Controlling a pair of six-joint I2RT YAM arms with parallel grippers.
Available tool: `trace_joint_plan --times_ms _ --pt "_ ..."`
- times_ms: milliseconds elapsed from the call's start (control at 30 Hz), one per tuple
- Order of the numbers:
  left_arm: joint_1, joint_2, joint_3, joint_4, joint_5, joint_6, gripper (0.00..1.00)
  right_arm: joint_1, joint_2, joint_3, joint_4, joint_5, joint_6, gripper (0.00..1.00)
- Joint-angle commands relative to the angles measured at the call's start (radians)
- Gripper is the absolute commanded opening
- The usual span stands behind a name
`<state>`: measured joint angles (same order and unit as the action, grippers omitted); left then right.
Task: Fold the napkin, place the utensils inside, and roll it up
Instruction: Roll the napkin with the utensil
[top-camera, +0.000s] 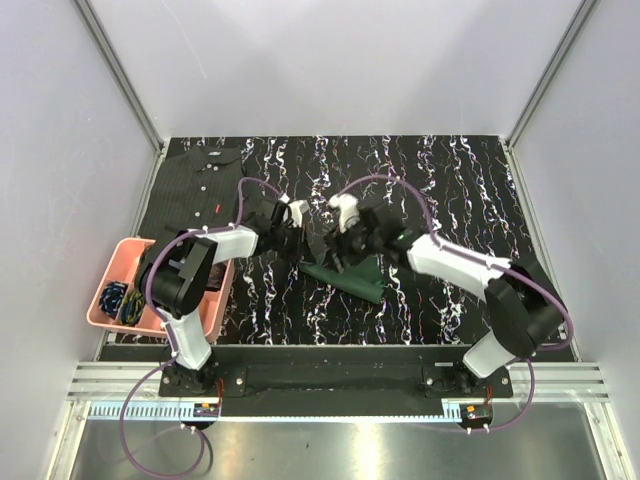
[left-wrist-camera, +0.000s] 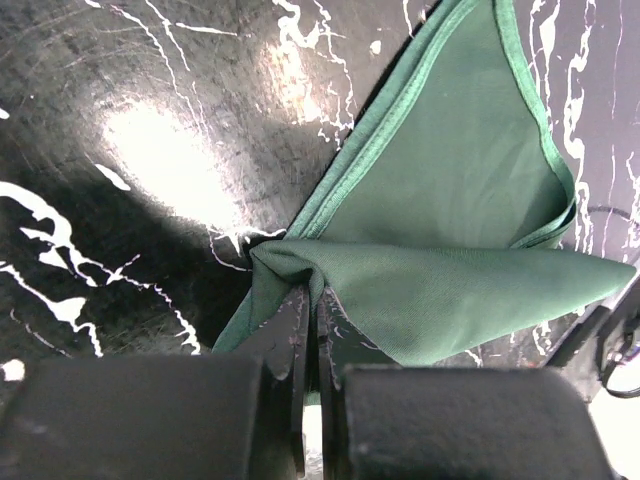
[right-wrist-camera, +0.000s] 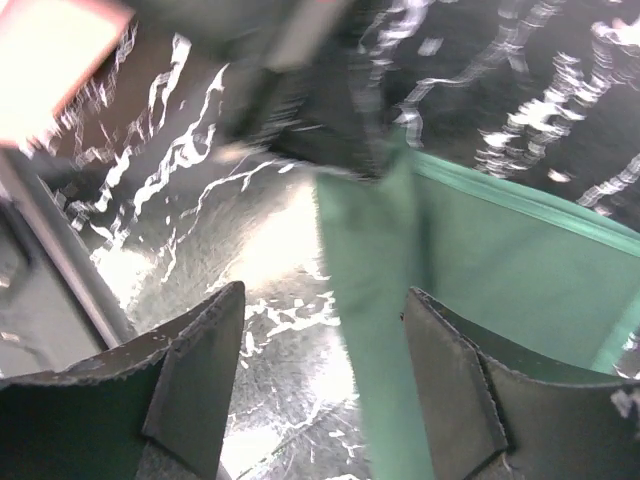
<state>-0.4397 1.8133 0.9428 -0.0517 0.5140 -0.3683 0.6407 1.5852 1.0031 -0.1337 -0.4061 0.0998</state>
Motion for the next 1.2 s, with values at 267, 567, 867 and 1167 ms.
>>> trace_joint_plan --times_ms 267,567,867,1167 --pt "-0.002 0.073 0.077 -0.181 0.023 -0.043 0.00 0.315 0.068 -0.037 -0.024 0.527 -0.201 0.68" --pt "-0.002 0.064 0.083 -0.198 0.029 -0.021 0.00 0.330 0.157 -0.032 -0.003 0.618 -0.252 0.67" --pt "-0.002 0.081 0.123 -0.237 0.037 0.012 0.00 0.330 0.125 -0.038 0.003 0.665 -0.282 0.67" --pt "-0.002 0.080 0.140 -0.255 0.029 0.012 0.00 0.330 0.128 -0.017 0.000 0.682 -0.348 0.67"
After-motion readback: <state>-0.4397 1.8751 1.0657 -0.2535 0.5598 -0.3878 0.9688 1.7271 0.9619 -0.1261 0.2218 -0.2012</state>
